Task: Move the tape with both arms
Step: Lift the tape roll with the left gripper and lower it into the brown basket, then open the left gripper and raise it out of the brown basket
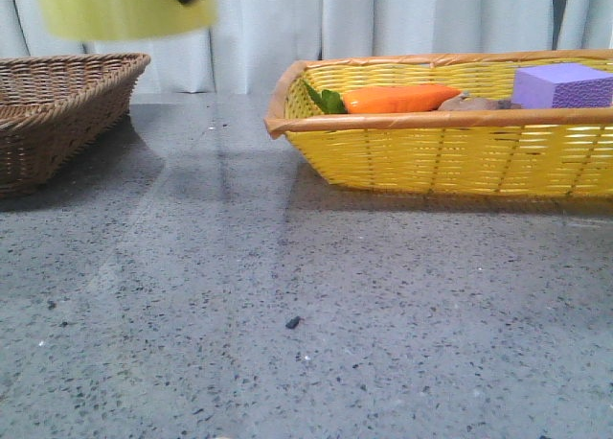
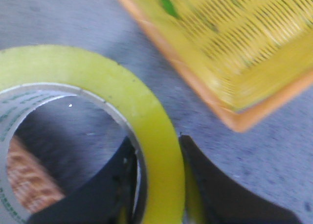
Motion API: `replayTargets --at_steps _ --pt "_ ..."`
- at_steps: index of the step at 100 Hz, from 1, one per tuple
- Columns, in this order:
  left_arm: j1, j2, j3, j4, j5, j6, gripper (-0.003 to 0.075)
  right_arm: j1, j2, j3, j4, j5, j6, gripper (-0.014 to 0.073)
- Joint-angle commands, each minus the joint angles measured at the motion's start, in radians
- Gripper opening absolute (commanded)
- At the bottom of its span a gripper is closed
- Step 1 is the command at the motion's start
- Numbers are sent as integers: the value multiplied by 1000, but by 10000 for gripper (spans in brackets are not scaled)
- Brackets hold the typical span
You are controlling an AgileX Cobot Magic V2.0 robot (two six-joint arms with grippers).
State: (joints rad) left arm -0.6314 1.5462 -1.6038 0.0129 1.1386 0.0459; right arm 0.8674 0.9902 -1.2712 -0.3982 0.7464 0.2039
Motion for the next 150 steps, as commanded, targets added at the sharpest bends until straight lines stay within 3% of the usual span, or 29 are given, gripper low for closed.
replayTargets --at_steps 1,28,52,101,132,142,150 --pt "63 -73 -52 34 -39 2 -20 -3 -17 -23 -34 -67 -1 -67" --pt "319 -92 -46 34 -18 31 -20 -3 -17 -23 -34 -67 -1 -67" --pt "434 -91 22 15 -79 31 -20 -3 -17 -23 -34 -69 -1 -67" --pt "445 -90 281 -21 -367 31 -20 -3 1 -23 -31 -70 -1 -67" --pt "445 -90 310 -36 -407 31 -15 -3 4 -23 -29 -70 -1 -67" --pt "445 -90 310 -44 -409 31 51 -3 4 -23 -29 -70 -1 -67" --pt "445 -90 310 -52 -411 31 169 -3 4 -23 -27 -69 -1 -67"
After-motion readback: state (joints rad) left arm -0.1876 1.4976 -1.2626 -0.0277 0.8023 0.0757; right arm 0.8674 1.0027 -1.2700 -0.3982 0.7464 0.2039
